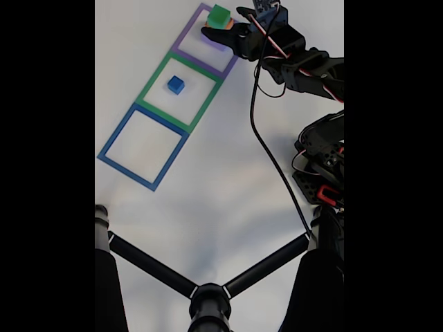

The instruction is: Tower of hanoi

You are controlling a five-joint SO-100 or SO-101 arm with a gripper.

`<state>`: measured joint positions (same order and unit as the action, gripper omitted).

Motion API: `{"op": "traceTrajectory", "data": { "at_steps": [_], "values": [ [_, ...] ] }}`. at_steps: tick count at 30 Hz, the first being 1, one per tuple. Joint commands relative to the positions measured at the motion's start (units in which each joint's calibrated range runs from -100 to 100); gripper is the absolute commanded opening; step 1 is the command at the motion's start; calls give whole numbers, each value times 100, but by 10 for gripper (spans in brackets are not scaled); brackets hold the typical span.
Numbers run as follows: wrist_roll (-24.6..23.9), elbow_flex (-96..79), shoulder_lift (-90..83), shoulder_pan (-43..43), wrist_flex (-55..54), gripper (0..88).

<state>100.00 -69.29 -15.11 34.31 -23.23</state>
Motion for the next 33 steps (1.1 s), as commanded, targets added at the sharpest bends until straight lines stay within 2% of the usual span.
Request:
{"op": "traceTrajectory", "data": {
  "at_steps": [1,22,29,33],
  "values": [
    [0,327,245,-72,-393,335],
    [0,909,1191,-201,-878,326],
    [0,900,1191,-262,-878,265],
    [0,882,1191,-308,-870,200]
  ]
}}
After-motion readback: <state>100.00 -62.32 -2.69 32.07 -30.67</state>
